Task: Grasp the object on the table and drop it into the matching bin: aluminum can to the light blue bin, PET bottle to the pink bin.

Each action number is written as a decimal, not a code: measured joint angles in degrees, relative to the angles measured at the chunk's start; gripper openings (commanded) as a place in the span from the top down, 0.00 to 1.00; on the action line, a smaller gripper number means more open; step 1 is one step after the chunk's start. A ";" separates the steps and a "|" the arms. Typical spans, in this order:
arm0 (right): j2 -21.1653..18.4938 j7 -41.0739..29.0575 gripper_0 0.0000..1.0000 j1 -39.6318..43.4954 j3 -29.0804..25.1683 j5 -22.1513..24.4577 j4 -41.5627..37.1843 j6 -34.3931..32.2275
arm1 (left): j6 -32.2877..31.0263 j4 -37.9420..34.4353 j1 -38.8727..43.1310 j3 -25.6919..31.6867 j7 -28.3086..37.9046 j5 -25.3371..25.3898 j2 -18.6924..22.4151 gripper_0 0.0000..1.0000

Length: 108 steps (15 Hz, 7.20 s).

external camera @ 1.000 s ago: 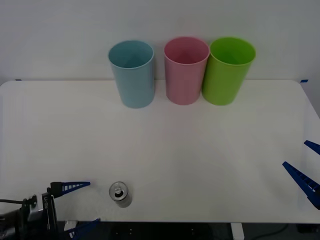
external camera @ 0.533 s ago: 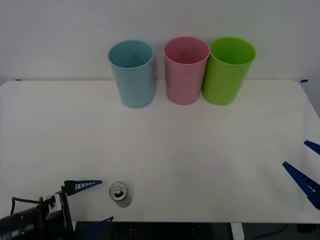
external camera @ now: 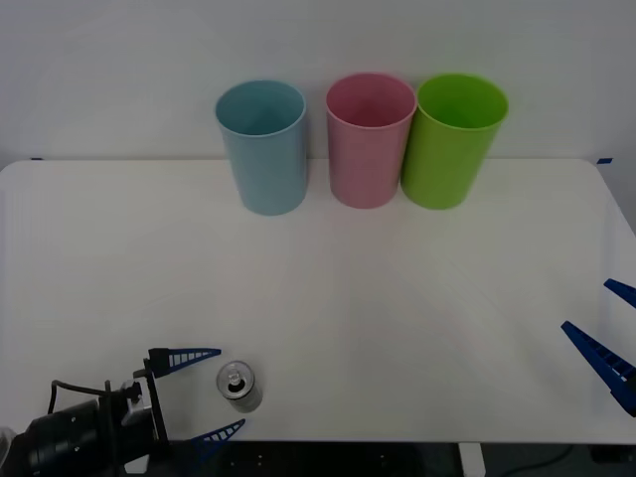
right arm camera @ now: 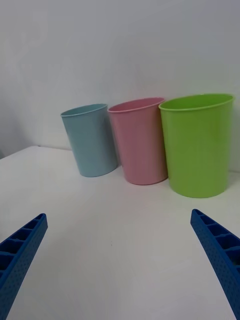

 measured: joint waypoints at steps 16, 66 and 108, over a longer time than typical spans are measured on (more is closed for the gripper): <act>0.00 0.00 0.00 0.00 0.00 0.00 0.00 0.00 | 0.62 3.68 -3.55 -1.13 -0.82 -2.65 -2.49 0.00; 0.00 0.00 0.00 0.00 0.00 0.00 0.00 0.00 | 17.85 -12.85 -25.15 20.05 48.90 -3.54 -1.81 1.00; 0.00 0.00 0.00 0.00 0.00 0.00 0.00 0.00 | 37.80 19.95 -63.57 7.31 57.74 -38.15 -7.41 0.89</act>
